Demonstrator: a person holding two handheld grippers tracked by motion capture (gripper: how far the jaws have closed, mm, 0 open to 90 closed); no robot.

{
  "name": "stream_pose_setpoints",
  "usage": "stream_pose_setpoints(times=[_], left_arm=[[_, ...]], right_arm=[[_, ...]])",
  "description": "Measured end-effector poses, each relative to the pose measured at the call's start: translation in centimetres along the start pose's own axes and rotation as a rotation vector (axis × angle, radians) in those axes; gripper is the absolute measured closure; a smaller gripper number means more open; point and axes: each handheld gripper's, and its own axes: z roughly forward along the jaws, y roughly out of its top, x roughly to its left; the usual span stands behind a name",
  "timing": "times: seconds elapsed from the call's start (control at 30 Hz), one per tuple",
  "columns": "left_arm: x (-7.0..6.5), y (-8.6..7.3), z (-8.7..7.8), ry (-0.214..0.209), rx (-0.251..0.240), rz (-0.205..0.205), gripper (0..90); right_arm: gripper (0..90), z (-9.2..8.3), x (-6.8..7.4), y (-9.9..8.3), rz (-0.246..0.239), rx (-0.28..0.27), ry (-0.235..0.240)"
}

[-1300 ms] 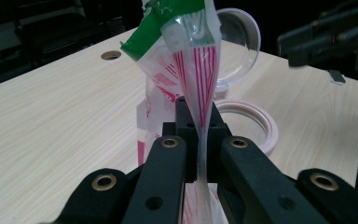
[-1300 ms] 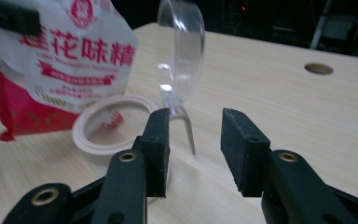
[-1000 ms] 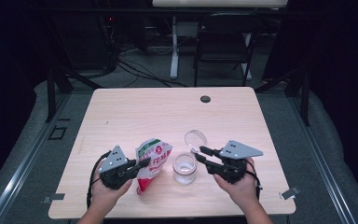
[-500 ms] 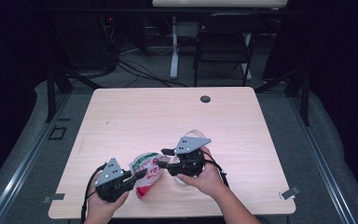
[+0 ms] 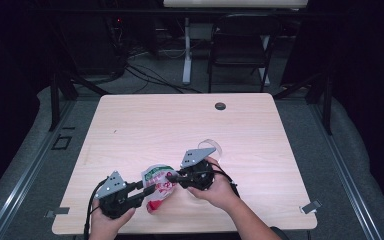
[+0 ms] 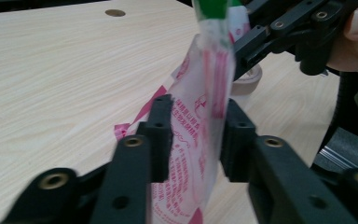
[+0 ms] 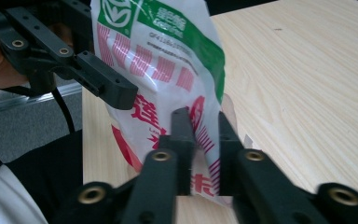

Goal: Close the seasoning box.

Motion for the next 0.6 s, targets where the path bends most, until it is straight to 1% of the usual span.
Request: stream_pose_setpoints(times=[0.03,0.07,0.1,0.13,0.2,0.23,0.3,0.37,0.43,0.47,0.5,0.53,0.6], left_arm=[[0.0,-0.1,0.2,0.001,0.007,0.002,57.9],[0.0,-0.3,0.5,0.012,0.009,0.015,53.9],[-0.1,-0.5,0.7,0.015,0.022,0.019,50.5],[-0.1,-0.6,0.9,0.008,0.031,0.014,48.8],[-0.2,-0.8,1.4,-0.022,0.044,-0.008,45.9],[-0.3,-0.9,1.6,-0.021,0.059,-0.009,43.7],[-0.7,-1.2,2.2,0.000,0.087,-0.011,37.8],[-1.0,-1.6,2.8,0.029,0.116,0.002,34.1],[-1.0,-2.0,3.3,0.040,0.127,-0.021,33.4],[-0.9,-2.1,3.5,0.035,0.131,-0.040,33.4],[-0.8,-2.3,3.7,0.033,0.132,-0.063,33.4],[-0.7,-2.4,3.8,0.042,0.129,-0.074,31.5],[-0.5,-2.6,3.9,0.044,0.126,-0.096,31.1]], right_arm=[[86.6,0.0,0.1,0.0,0.000,0.002,-0.001],[86.9,0.0,0.1,-0.1,-0.001,0.002,-0.007],[87.2,0.0,0.1,-0.1,-0.001,0.004,-0.009],[87.5,0.0,0.2,-0.1,-0.003,0.004,-0.012],[87.7,0.0,0.2,-0.1,-0.005,0.005,-0.018],[87.7,0.0,0.2,-0.1,-0.006,0.003,-0.020],[87.7,0.0,0.2,0.0,-0.008,-0.001,-0.023],[87.7,0.0,0.2,0.0,-0.009,-0.001,-0.022],[87.5,0.0,0.2,-0.1,-0.008,-0.002,-0.023],[87.4,0.0,0.2,-0.1,-0.008,-0.002,-0.023],[87.3,0.0,0.2,-0.1,-0.011,-0.002,-0.024],[87.2,0.0,0.3,-0.1,-0.014,0.001,-0.026],[87.0,0.1,0.3,-0.1,-0.013,-0.003,-0.026]])
